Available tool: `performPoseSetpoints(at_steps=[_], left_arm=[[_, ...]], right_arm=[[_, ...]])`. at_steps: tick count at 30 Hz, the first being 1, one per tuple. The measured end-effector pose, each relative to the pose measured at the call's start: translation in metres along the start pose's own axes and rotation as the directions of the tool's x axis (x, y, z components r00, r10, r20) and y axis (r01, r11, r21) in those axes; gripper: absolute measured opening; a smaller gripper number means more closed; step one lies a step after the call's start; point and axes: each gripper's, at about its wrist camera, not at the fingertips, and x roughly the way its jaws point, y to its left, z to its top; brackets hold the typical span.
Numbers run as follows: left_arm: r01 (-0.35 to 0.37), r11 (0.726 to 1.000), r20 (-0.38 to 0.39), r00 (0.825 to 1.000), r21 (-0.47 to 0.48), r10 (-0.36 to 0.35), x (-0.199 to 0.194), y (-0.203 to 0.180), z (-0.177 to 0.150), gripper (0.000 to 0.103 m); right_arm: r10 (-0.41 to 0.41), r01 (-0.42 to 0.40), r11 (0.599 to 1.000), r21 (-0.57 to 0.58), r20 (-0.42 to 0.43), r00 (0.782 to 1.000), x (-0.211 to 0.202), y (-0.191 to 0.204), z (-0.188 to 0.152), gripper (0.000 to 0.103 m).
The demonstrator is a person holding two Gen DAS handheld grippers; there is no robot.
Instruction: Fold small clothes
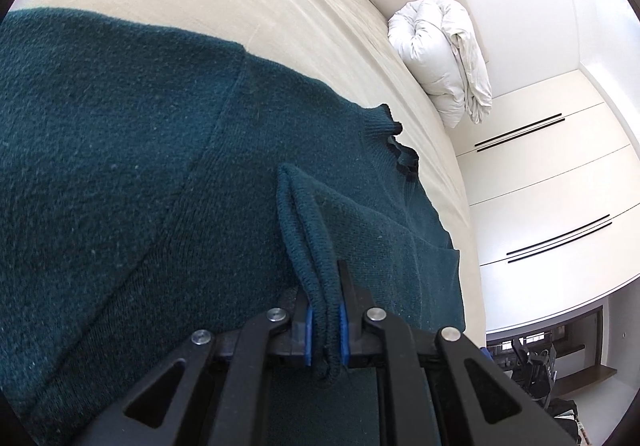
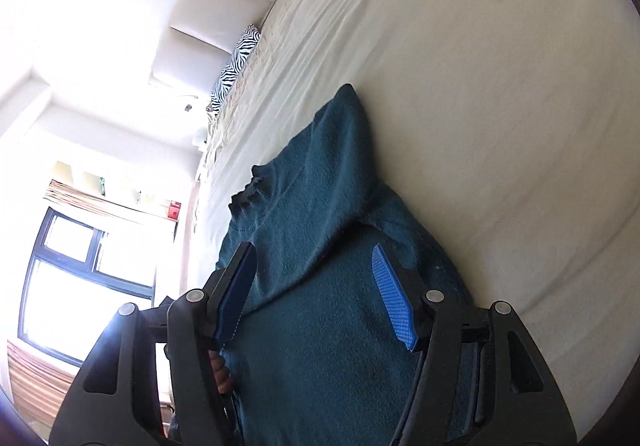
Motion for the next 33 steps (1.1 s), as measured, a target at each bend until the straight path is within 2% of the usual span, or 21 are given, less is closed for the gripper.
performPoseSetpoints(at_steps=[3,5,8,12,15,17,20,27,33], left_arm=[[-0.004,1.000,0.016,1.000,0.019,0.003,0.001,0.000,-0.001,0.013],[-0.007,0.999,0.032,0.999,0.041,0.005,0.001,0.000,-0.003,0.012],[0.008,0.998,0.051,0.999,0.060,-0.011,0.001,0.002,-0.005,0.012],[0.007,0.997,0.055,0.998,0.075,-0.011,0.002,0.003,-0.006,0.013],[0.005,0.997,0.055,0.998,0.075,-0.009,0.003,0.003,-0.006,0.013],[-0.002,0.997,0.054,0.999,0.076,-0.002,0.004,0.002,-0.006,0.013],[0.000,0.997,0.055,0.998,0.076,-0.005,0.004,0.002,-0.007,0.013],[0.001,0.997,0.057,0.998,0.078,-0.005,0.005,0.001,-0.007,0.013],[0.007,0.998,0.054,0.998,0.070,-0.011,0.004,0.001,-0.006,0.013]], right_arm=[[0.033,-0.033,0.999,0.016,-0.019,0.999,0.021,0.008,0.031,0.060],[0.068,-0.066,0.997,0.038,-0.061,0.996,0.045,0.009,0.051,0.060],[0.077,-0.071,0.996,0.061,-0.099,0.992,0.084,0.008,0.078,0.060],[0.044,-0.031,0.993,0.109,-0.113,0.993,0.126,-0.005,0.111,0.060],[0.089,-0.064,0.980,0.186,-0.130,0.987,0.149,-0.022,0.125,0.058],[0.110,-0.082,0.978,0.193,-0.138,0.984,0.153,-0.024,0.128,0.058],[0.123,-0.095,0.982,0.166,-0.172,0.977,0.144,-0.023,0.119,0.058],[0.158,-0.131,0.984,0.118,-0.262,0.952,0.110,-0.018,0.068,0.058],[0.150,-0.131,0.987,0.091,-0.257,0.955,0.073,-0.025,0.027,0.059]])
